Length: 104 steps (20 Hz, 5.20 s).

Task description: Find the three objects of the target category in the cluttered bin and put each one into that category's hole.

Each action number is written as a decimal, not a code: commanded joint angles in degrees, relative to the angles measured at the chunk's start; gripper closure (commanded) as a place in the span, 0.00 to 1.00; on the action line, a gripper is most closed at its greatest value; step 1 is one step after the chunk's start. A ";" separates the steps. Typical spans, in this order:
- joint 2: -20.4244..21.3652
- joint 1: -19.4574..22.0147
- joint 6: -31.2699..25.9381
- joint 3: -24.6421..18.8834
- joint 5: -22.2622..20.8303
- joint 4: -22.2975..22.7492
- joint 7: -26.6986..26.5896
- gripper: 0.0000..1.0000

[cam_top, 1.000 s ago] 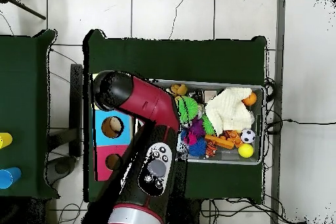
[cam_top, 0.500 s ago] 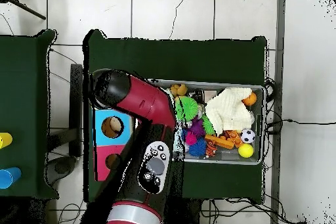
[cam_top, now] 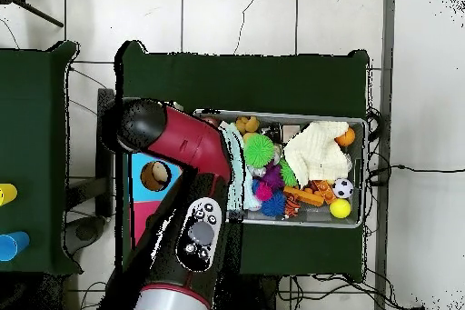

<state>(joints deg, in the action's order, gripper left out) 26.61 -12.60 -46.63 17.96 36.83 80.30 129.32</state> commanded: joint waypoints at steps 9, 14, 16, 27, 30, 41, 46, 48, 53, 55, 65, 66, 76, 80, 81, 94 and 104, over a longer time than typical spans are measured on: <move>-5.62 3.19 6.25 -11.65 9.05 6.40 13.28 1.00; -6.26 5.01 10.86 -14.72 11.47 9.01 9.64 1.00; -6.68 4.89 12.43 -14.10 10.12 8.71 9.55 1.00; -4.33 1.94 12.05 -4.80 3.73 7.31 11.39 1.00; -1.54 2.48 7.80 -2.95 2.36 7.81 10.46 1.00; 0.36 6.58 5.43 -1.63 -3.53 8.03 6.27 1.00; -3.33 10.25 15.30 -8.95 -2.08 10.18 3.57 1.00; -4.37 12.04 18.40 -12.59 -1.03 10.80 2.41 1.00; -4.17 16.73 20.53 -21.20 0.61 13.04 -0.05 1.00; -3.17 16.27 16.15 -20.53 -0.30 12.13 2.10 1.00; 1.99 14.16 3.62 -15.92 -4.73 9.70 7.93 1.00; 2.72 13.54 1.08 -14.44 -5.77 8.52 8.82 1.00; 5.34 5.79 -11.47 0.75 -17.46 -2.76 15.49 1.00; 4.51 6.28 -8.30 -2.51 -13.70 -1.53 16.55 1.00; 4.14 6.55 -6.76 -4.16 -11.90 -0.77 16.78 1.00; 0.97 6.43 0.19 -8.50 -2.92 2.00 15.02 1.00; -2.35 6.58 5.10 -8.18 -3.08 2.77 13.78 1.00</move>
<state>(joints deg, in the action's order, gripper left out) 28.78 -6.59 -47.74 13.36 32.75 80.31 130.97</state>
